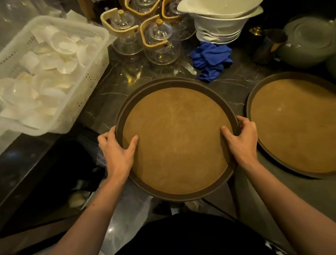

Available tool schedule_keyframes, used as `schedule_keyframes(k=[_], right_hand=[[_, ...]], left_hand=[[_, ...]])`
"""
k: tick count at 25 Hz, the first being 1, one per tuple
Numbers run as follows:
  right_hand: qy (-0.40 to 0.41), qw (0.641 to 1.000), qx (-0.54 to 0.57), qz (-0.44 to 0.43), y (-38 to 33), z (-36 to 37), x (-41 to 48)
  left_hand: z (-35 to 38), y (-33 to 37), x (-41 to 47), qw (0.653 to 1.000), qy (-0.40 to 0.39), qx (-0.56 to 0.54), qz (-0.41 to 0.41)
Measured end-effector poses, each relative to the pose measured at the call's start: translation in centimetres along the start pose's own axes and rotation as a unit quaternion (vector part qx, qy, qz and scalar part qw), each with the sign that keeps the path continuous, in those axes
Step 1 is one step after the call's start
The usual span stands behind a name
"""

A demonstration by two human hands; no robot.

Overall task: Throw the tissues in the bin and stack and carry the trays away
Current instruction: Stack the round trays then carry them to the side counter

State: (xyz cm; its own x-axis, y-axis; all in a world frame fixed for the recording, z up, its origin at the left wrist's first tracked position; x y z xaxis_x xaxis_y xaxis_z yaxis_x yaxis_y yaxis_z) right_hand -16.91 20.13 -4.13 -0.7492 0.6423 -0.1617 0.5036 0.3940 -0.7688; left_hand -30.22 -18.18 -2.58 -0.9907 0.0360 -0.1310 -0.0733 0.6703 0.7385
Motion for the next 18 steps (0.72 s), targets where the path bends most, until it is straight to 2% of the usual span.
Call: schedule_keyframes(k=[7,18], right_hand=[[0.009,0.999,-0.007,0.038,-0.5,2.2,2.0],[-0.004,0.999,-0.036,0.025,0.1,3.4,3.0]], left_hand=[[1.2,-0.8,5.4,1.0,-0.024,0.008,0.017],[2.2,-1.5,5.8,0.996,-0.033,0.07,0.037]])
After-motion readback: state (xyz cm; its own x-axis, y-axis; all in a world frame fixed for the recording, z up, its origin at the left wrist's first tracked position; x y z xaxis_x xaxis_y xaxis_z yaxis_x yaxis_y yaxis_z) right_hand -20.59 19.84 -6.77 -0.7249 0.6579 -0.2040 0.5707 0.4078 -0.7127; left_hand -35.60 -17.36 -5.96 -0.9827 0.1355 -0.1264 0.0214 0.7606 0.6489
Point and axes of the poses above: each hand's wrist, its own x-axis towards the middle knuckle, its own z-axis out of the palm, y = z × x, the point moved 10 cm from there along x, towards the middle knuckle, and after that the axes turned 8 degrees about -y, right-handed, at the moved point
